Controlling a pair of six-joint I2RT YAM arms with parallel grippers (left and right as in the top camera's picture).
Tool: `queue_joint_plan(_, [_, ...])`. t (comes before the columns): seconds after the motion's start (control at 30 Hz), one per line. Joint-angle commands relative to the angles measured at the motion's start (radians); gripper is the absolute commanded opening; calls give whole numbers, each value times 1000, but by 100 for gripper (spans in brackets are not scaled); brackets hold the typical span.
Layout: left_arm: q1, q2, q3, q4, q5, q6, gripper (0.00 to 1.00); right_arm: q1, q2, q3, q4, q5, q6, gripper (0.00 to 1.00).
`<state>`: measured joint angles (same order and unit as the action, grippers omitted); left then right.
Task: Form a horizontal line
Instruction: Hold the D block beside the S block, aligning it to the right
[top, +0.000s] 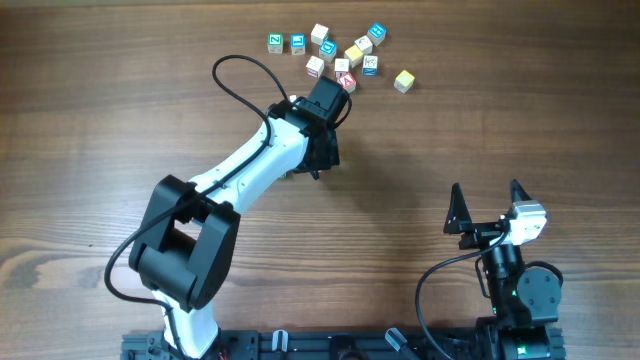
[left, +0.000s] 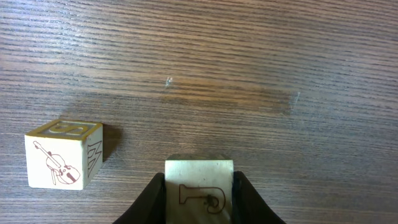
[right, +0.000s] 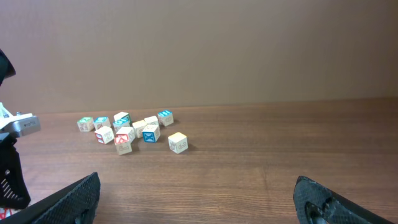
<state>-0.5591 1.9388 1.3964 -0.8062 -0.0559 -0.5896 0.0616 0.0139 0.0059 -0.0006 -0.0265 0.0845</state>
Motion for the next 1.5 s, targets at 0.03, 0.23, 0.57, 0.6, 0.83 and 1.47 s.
queue_joint_plan(0.03, [-2, -10, -12, 3, -21, -18, 11, -3, -3, -1, 3, -17, -6, 100])
queue_joint_plan(0.23, [-2, -10, -12, 7, -21, -18, 11, -3, -3, -1, 3, -17, -6, 100])
queue_joint_plan(0.57, [-2, -10, -12, 7, -21, -18, 11, -3, -3, -1, 3, -17, -6, 100])
queue_joint_plan(0.6, [-2, -10, -12, 8, -26, -18, 11, -3, -3, -1, 3, -17, -6, 100])
queue_joint_plan(0.83, [-2, -10, -16, 10, -35, -18, 11, -3, -3, -1, 3, -17, -6, 100])
queue_joint_plan(1.47, [-2, -10, -37, 37, -36, -18, 11, -3, -3, -1, 3, -17, -6, 100])
